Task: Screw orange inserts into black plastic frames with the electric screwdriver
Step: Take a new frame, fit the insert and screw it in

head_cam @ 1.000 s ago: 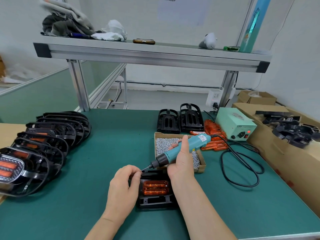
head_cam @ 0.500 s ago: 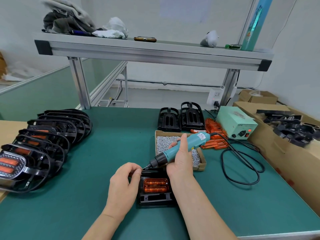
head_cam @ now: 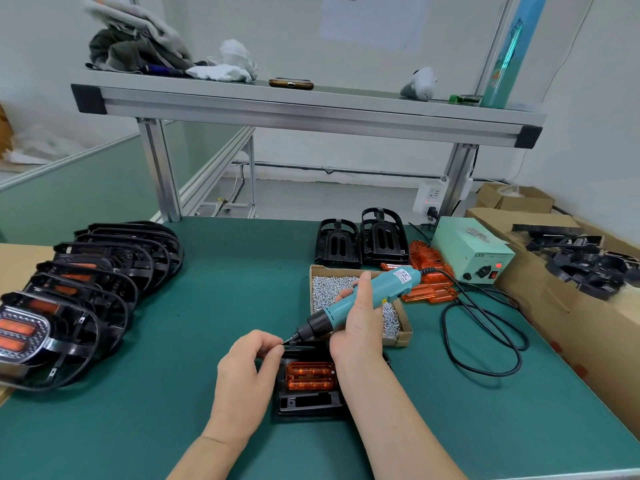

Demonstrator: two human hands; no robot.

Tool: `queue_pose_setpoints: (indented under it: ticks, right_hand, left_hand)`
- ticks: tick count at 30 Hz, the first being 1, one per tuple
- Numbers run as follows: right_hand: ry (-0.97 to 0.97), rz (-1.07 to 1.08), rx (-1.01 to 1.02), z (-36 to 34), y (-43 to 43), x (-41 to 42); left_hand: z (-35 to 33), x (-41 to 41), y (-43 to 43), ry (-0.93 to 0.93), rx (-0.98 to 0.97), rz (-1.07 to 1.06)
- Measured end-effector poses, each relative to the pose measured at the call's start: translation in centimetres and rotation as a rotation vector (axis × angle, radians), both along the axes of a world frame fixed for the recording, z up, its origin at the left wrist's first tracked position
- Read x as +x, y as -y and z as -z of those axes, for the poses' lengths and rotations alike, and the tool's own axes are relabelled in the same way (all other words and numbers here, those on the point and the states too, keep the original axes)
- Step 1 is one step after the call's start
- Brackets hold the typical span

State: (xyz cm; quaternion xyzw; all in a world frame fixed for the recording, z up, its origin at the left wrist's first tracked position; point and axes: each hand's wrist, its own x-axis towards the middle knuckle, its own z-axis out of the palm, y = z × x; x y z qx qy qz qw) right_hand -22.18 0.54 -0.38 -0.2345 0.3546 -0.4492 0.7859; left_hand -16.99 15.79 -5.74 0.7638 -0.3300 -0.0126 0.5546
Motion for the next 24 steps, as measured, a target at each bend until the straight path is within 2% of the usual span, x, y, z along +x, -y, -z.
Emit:
queue_pose_setpoints:
  ticks: [7,15,21,24]
  right_hand:
    - [-0.01,0.003,-0.068,-0.2,-0.3,-0.1]
    - [-0.058,0.07,-0.21,-0.8,-0.3,-0.6]
    - [-0.061,0.127,-0.42,-2.2,-1.4,-1.0]
    - [-0.056,0.133,-0.517,-2.7,-2.0,-1.3]
  left_hand:
    - [0.2,0.0,0.1,0.11,0.031,-0.007]
    - [-0.2,-0.3,0.2,0.123,0.065,0.062]
    - [-0.8,0.2,-0.2,-0.071,-0.012,-0.016]
    - [-1.3,0.4,-0.5,-0.156,0.108,0.158]
